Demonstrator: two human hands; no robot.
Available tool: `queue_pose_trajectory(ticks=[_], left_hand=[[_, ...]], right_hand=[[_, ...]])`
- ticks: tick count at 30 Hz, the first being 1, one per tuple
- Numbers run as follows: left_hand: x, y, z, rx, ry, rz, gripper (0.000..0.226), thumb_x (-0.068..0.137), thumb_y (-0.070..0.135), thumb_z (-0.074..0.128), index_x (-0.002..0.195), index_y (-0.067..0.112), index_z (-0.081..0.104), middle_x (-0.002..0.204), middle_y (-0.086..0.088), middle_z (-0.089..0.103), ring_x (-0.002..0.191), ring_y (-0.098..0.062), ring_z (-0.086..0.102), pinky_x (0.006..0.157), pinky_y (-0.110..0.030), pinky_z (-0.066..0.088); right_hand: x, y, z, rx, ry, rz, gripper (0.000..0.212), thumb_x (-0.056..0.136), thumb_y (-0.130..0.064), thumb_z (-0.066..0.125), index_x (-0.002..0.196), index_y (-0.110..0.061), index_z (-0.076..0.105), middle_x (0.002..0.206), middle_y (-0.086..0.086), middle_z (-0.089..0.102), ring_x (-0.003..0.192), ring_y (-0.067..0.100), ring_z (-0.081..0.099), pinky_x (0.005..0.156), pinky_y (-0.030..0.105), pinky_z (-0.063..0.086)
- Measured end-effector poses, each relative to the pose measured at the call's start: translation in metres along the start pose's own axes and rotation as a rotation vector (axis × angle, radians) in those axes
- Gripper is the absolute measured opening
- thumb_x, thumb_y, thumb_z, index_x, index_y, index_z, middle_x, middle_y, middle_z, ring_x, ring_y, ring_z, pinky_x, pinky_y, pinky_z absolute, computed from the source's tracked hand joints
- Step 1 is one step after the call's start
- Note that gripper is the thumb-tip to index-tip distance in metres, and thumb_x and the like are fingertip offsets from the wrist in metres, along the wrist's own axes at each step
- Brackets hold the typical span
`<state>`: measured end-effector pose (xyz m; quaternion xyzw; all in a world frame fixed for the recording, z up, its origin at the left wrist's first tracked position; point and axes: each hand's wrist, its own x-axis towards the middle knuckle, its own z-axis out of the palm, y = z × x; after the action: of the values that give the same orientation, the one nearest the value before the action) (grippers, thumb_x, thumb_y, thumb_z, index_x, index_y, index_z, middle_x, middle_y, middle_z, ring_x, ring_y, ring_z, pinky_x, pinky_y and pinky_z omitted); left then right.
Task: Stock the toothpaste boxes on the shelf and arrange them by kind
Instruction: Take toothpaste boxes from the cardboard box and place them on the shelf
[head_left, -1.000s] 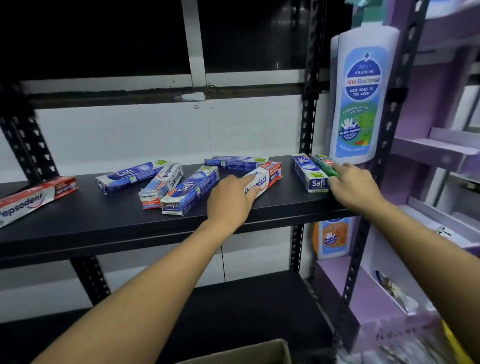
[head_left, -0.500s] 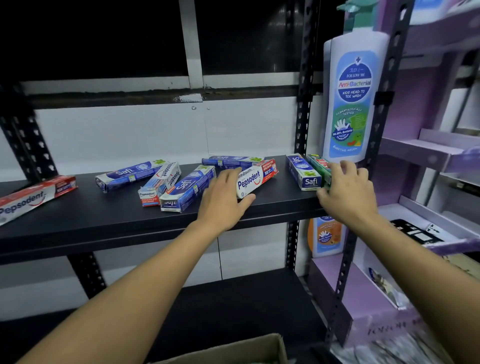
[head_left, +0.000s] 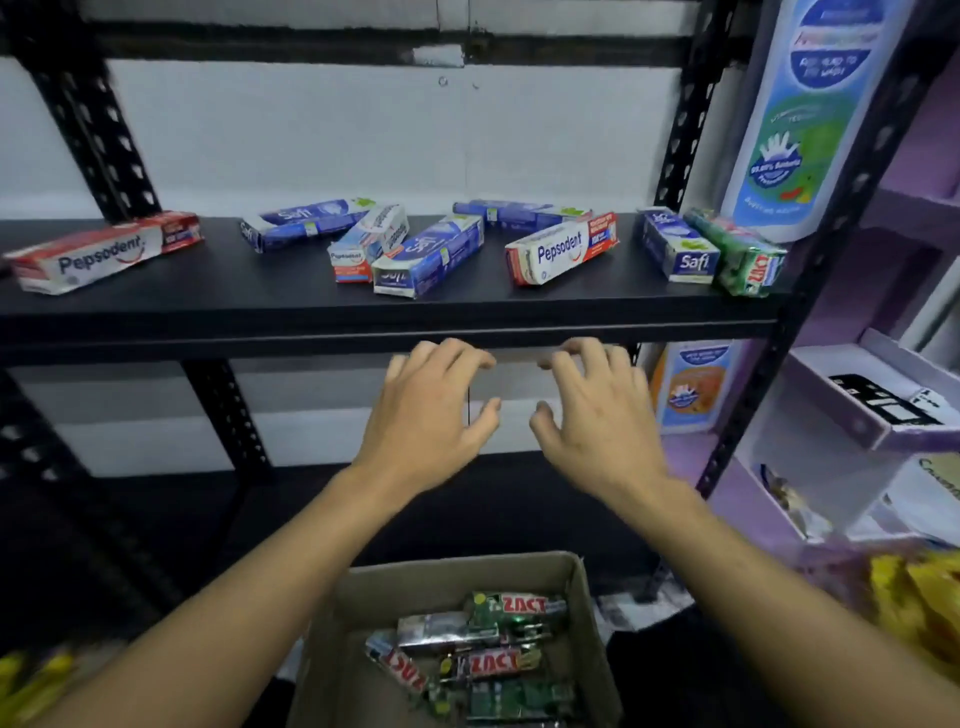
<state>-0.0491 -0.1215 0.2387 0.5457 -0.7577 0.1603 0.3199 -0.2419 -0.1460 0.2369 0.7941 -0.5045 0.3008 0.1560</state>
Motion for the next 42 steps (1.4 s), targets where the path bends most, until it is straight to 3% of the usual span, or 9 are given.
queue_pose_trajectory(ticks=[9,14,18,22,27,30,33,39,42], left_hand=[[-0.133,-0.054,0.081,0.033,-0.545,-0.199,0.043,0.094,0.047,0.053,0.131,0.026,0.054,0.13,0.008,0.056,0.118,-0.017,0.05,0.1,-0.039,0.04],[-0.211,-0.073,0.131,-0.017,-0.776,-0.28,0.037,0.095,0.045,0.053,0.125,0.023,0.055,0.126,0.003,0.057,0.117,-0.021,0.051,0.094,-0.038,0.04],[-0.262,-0.082,0.17,-0.098,-0.916,-0.377,0.037,0.096,0.045,0.054,0.127,0.024,0.055,0.132,0.002,0.056,0.121,-0.023,0.051,0.098,-0.038,0.042],[-0.299,-0.097,0.199,-0.198,-0.93,-0.575,0.041,0.095,0.041,0.059,0.13,0.021,0.058,0.132,-0.003,0.06,0.119,-0.025,0.055,0.098,-0.037,0.044],[-0.339,-0.119,0.235,-0.252,-0.901,-0.824,0.046,0.088,0.031,0.07,0.129,0.014,0.06,0.134,-0.009,0.059,0.119,-0.032,0.056,0.099,-0.038,0.046],[-0.35,-0.129,0.259,-0.317,-0.837,-1.009,0.058,0.084,0.024,0.076,0.135,0.007,0.055,0.143,-0.015,0.049,0.131,-0.034,0.047,0.108,-0.037,0.038],[-0.353,-0.14,0.279,-0.365,-0.759,-1.158,0.069,0.085,0.021,0.076,0.144,0.008,0.044,0.154,-0.013,0.034,0.143,-0.027,0.032,0.117,-0.033,0.027],[-0.351,-0.156,0.301,-0.361,-0.798,-1.215,0.067,0.083,0.018,0.077,0.142,0.011,0.046,0.142,-0.015,0.045,0.13,-0.03,0.045,0.107,-0.033,0.035],[-0.361,-0.148,0.299,-0.307,-0.893,-1.149,0.081,0.076,0.019,0.082,0.147,0.015,0.042,0.14,-0.018,0.039,0.126,-0.035,0.046,0.108,-0.035,0.037]], right_hand=[[-0.107,-0.047,0.128,0.081,-0.669,-0.106,0.05,0.087,-0.037,0.058,0.134,-0.021,0.049,0.128,0.004,0.047,0.113,0.029,0.044,0.093,0.043,0.04],[-0.164,-0.033,0.18,0.076,-0.951,-0.087,0.05,0.089,-0.037,0.055,0.136,-0.021,0.046,0.134,0.007,0.047,0.12,0.03,0.041,0.097,0.042,0.038],[-0.199,-0.017,0.211,0.075,-1.15,-0.05,0.055,0.091,-0.035,0.056,0.142,-0.022,0.041,0.141,0.008,0.042,0.128,0.03,0.038,0.103,0.04,0.036],[-0.228,-0.004,0.242,0.117,-1.275,0.065,0.057,0.088,-0.034,0.06,0.142,-0.023,0.043,0.143,0.009,0.043,0.13,0.03,0.039,0.103,0.04,0.042],[-0.251,0.008,0.276,0.162,-1.424,0.179,0.055,0.09,-0.032,0.062,0.141,-0.023,0.045,0.137,0.01,0.054,0.121,0.03,0.053,0.097,0.036,0.049],[-0.261,0.016,0.294,0.191,-1.431,0.156,0.061,0.088,-0.03,0.065,0.144,-0.019,0.043,0.139,0.012,0.055,0.124,0.033,0.053,0.101,0.037,0.046],[-0.271,0.027,0.309,0.181,-1.462,0.153,0.069,0.084,-0.032,0.069,0.145,-0.018,0.041,0.14,0.014,0.053,0.126,0.034,0.052,0.104,0.04,0.043],[-0.281,0.032,0.33,0.139,-1.555,0.141,0.073,0.09,-0.033,0.067,0.151,-0.011,0.033,0.15,0.019,0.042,0.131,0.034,0.048,0.108,0.038,0.039],[-0.287,0.03,0.336,0.141,-1.591,0.174,0.075,0.092,-0.028,0.066,0.153,-0.012,0.027,0.158,0.017,0.027,0.132,0.035,0.046,0.111,0.038,0.037]])
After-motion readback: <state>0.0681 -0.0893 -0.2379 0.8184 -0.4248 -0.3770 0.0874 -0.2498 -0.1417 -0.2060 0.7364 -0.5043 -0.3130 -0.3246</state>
